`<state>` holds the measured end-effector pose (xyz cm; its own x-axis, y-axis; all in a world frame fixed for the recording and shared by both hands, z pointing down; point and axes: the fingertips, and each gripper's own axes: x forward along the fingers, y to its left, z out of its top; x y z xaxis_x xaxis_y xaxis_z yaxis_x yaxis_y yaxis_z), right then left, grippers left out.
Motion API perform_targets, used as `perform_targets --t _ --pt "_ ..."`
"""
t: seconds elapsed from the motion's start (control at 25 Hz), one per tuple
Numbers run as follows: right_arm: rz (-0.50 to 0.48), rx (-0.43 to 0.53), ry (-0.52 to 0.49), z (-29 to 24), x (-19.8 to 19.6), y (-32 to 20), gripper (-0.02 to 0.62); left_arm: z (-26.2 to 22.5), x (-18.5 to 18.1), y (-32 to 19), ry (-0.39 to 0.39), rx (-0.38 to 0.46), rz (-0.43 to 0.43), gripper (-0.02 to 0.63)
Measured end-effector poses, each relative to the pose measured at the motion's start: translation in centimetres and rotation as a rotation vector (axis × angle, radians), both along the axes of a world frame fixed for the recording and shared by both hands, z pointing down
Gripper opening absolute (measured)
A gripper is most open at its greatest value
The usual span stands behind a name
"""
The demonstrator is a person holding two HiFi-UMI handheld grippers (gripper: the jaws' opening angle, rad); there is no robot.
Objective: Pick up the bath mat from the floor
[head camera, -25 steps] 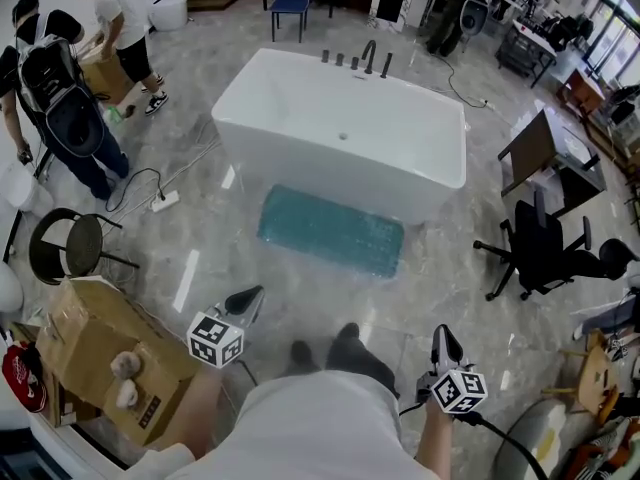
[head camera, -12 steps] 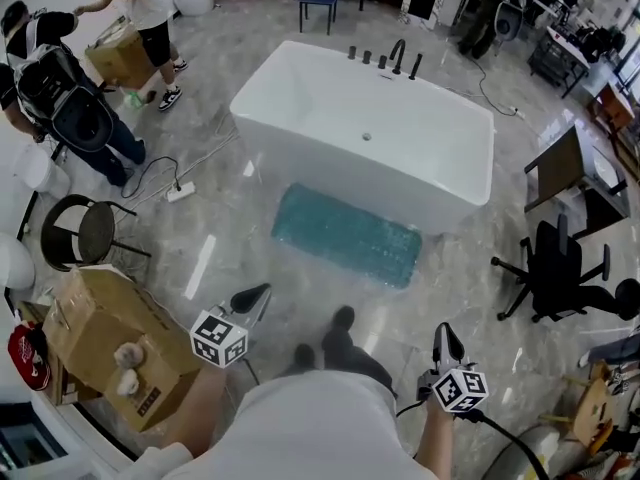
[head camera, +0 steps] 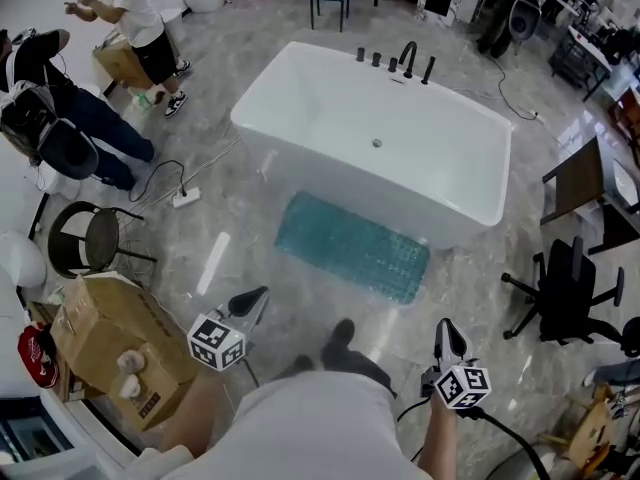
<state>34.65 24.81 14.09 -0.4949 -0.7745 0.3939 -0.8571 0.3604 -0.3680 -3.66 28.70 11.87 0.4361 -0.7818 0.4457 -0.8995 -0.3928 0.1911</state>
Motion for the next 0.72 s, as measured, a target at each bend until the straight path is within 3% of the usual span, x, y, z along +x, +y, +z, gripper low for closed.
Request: perform_targets --t 0.32,0.72 --pt "-0.123 -0.007 0.046 0.7 -1.1 -4.6 0.004 -0.5 2.2 -5.5 0.045 0.021 0.004 0.003" --pt "-0.113 -0.014 0.073 1.1 -4.5 -6.7 0.004 0.8 -1.5 -8.6 0.064 0.007 0.020 0.003"
